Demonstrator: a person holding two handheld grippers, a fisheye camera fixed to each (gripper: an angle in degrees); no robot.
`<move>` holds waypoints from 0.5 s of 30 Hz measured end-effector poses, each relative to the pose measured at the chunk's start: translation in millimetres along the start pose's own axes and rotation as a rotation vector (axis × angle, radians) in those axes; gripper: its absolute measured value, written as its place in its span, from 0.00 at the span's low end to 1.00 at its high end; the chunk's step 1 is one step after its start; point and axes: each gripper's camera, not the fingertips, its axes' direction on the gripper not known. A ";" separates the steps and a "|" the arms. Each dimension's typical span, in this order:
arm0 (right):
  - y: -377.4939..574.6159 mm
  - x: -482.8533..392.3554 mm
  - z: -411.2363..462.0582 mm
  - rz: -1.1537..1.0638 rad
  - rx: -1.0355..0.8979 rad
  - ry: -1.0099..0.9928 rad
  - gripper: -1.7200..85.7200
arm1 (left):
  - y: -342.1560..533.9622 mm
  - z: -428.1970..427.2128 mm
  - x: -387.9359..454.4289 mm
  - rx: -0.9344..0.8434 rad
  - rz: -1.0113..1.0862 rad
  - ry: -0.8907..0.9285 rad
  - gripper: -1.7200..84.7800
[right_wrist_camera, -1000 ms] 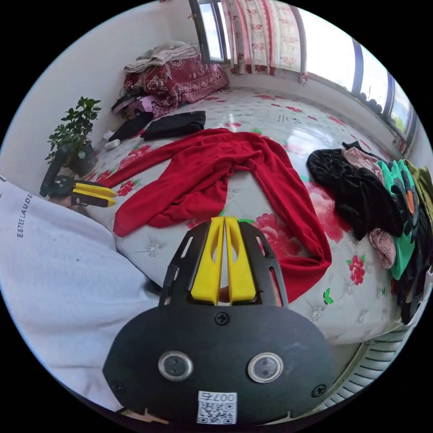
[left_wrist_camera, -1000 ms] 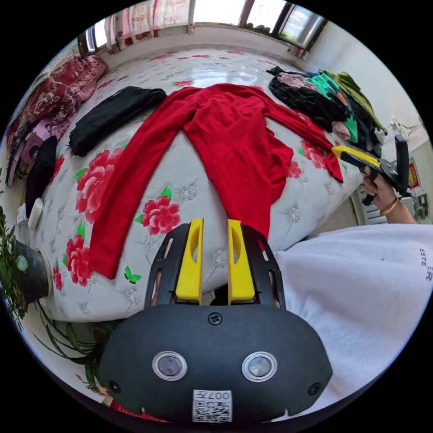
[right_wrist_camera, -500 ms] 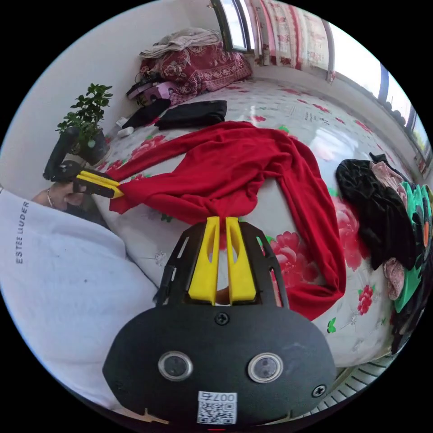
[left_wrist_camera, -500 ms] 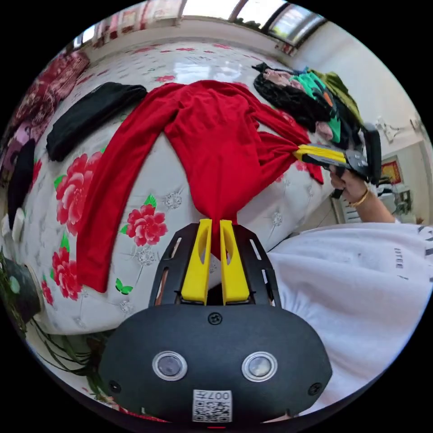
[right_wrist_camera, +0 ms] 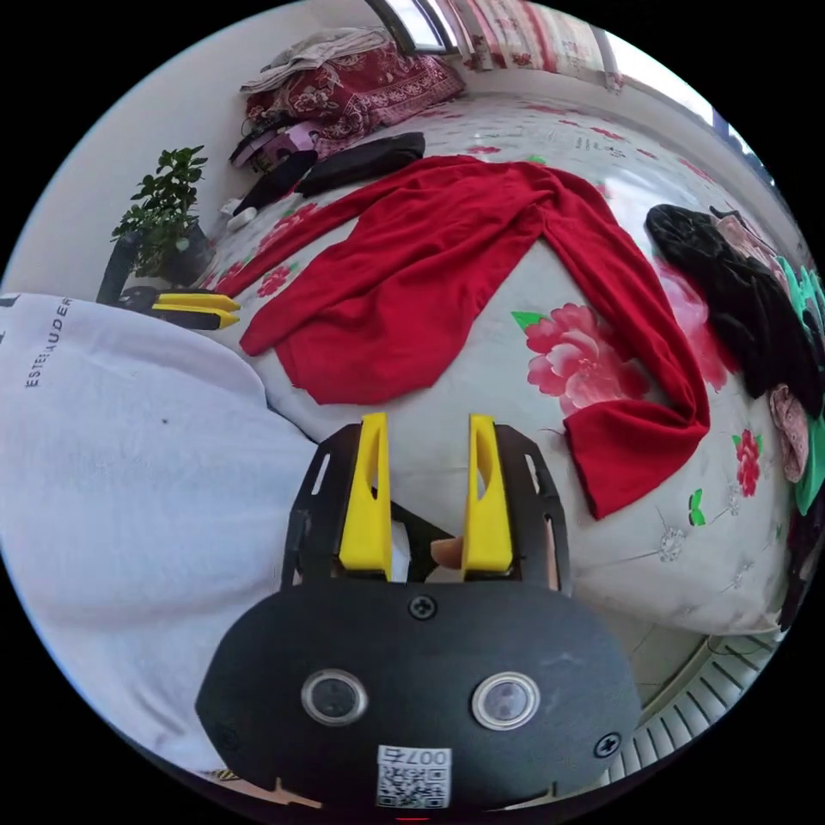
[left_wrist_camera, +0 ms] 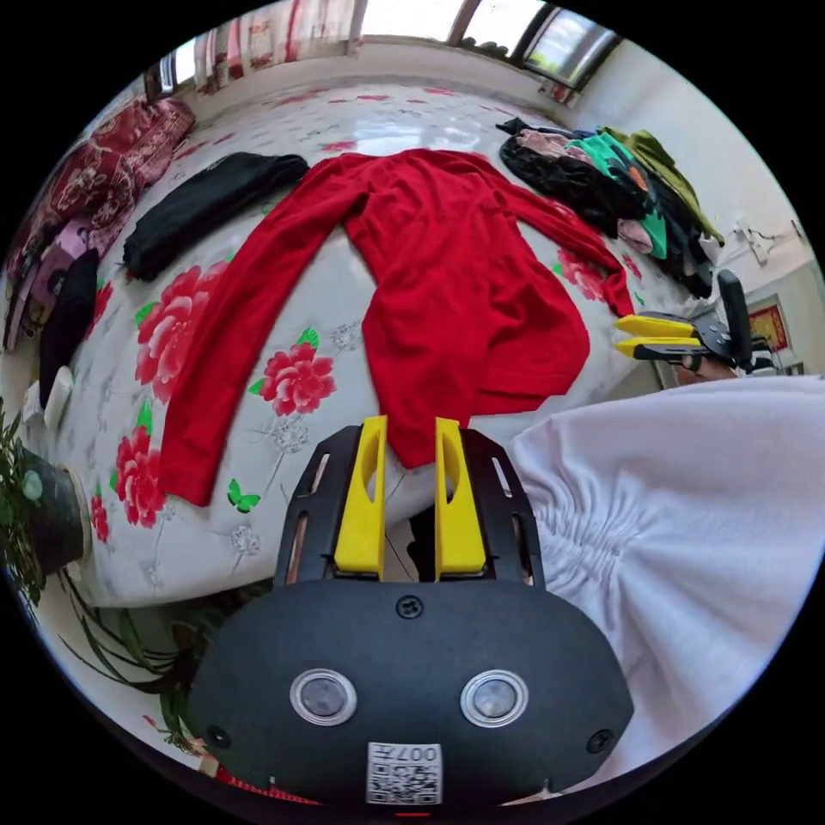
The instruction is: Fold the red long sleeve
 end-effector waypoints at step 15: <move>2.0 13.4 -51.0 -0.028 -0.007 0.178 0.04 | 33.0 2.4 -33.5 0.028 -0.069 0.103 0.03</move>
